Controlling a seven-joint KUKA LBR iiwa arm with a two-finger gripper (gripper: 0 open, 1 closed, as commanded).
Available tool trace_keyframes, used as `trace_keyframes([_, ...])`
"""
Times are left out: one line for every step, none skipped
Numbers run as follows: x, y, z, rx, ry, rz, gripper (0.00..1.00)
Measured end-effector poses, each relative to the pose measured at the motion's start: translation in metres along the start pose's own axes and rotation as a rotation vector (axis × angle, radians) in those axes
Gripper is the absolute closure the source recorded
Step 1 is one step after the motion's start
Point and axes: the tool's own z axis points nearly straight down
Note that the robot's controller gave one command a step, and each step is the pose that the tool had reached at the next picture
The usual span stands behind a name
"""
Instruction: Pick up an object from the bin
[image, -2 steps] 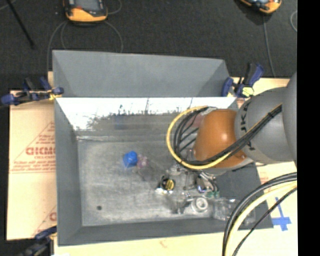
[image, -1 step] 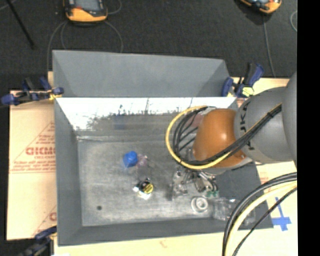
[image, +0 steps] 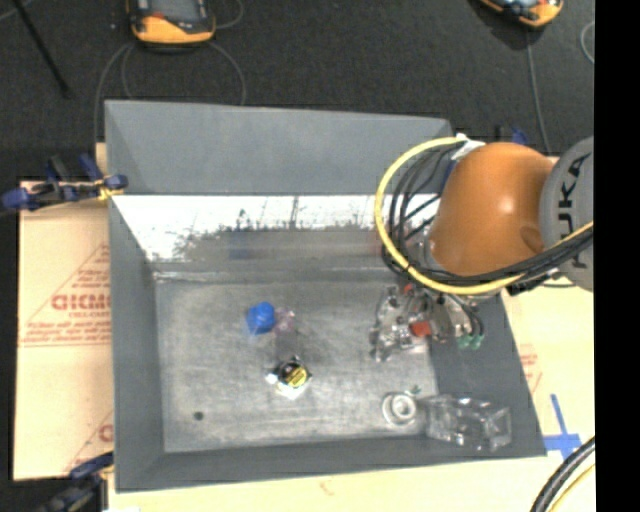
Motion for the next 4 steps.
trace_keyframes([0.002, 0.0, 0.004, -0.001, 0.008, -0.002, 0.0])
trace_keyframes([-0.004, 0.058, 0.13, -0.005, 0.015, -0.129, 0.0])
trace_keyframes([-0.009, 0.075, 0.135, -0.003, 0.005, -0.146, 0.0])
trace_keyframes([-0.012, 0.074, 0.133, -0.002, -0.006, -0.148, 1.0])
